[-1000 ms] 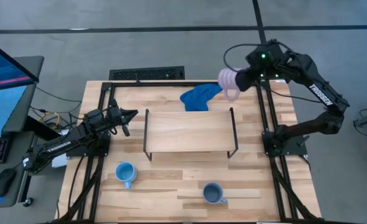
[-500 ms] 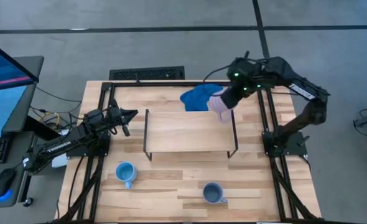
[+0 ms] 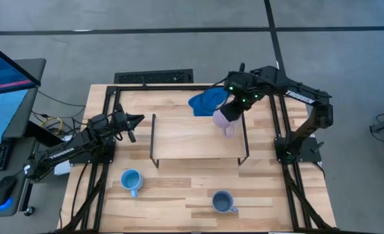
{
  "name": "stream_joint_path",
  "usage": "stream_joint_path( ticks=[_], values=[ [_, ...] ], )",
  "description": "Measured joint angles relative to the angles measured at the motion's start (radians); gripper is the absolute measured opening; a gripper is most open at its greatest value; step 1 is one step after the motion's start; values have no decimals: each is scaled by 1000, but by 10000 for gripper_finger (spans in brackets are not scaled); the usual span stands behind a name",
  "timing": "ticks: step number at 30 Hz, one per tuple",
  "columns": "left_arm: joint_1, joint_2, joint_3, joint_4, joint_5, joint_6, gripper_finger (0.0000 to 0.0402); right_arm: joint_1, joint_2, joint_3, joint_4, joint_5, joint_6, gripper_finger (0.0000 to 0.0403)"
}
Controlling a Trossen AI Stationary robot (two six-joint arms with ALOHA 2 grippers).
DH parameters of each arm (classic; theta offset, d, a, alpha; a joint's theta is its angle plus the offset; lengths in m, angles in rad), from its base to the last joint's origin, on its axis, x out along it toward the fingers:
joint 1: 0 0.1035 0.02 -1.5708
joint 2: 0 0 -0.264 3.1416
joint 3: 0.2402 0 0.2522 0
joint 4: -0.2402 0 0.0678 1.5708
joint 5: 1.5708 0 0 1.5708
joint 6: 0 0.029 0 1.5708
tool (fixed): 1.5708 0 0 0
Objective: Stack small to large cups/mugs on shelf
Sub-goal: Put the violet mug on the shelf
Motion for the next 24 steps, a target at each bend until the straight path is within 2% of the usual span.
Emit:
stream_joint_path(
  ticks=[10,16,24],
  values=[
    [0,0,0,0,0,0,27,47,-60,-155,-1,-17,99,39],
    [0,0,0,0,0,0,27,83,-70,-194,-1,-56,150,39],
    [0,0,0,0,0,0,27,83,-46,-196,0,-68,132,39]
  ],
)
